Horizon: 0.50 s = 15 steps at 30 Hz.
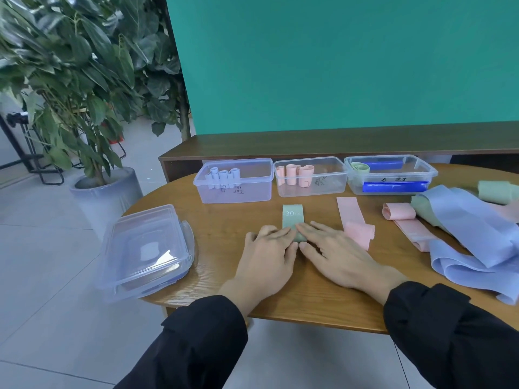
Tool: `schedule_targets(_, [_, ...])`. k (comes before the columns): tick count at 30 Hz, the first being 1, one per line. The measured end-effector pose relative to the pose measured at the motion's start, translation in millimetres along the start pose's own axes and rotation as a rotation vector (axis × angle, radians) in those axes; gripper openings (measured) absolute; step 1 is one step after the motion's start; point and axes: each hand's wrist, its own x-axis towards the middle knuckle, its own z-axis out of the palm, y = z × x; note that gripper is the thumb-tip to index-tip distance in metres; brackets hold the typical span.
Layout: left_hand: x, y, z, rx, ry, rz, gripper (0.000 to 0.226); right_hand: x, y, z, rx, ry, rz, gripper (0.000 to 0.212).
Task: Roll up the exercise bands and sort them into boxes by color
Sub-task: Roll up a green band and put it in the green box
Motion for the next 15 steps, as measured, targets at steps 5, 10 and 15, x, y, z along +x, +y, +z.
schedule_targets(5, [9.1,-1.4,0.0,-0.028,-0.097,-0.067,0.042,-7.2,-0.8,-2.3,0.039,0.118,-0.015,0.044])
schedule_targets(10, [17.4,-5.4,3.7,-0.125,-0.087,-0.096,0.043,1.1,2.3,0.0,-0.013,0.058,0.029,0.049])
schedule_targets(15, [17.8,-4.9,4.0,-0.045,-0.046,-0.091,0.040,11.2,6.3,-0.5,-0.027,0.037,0.049,0.052])
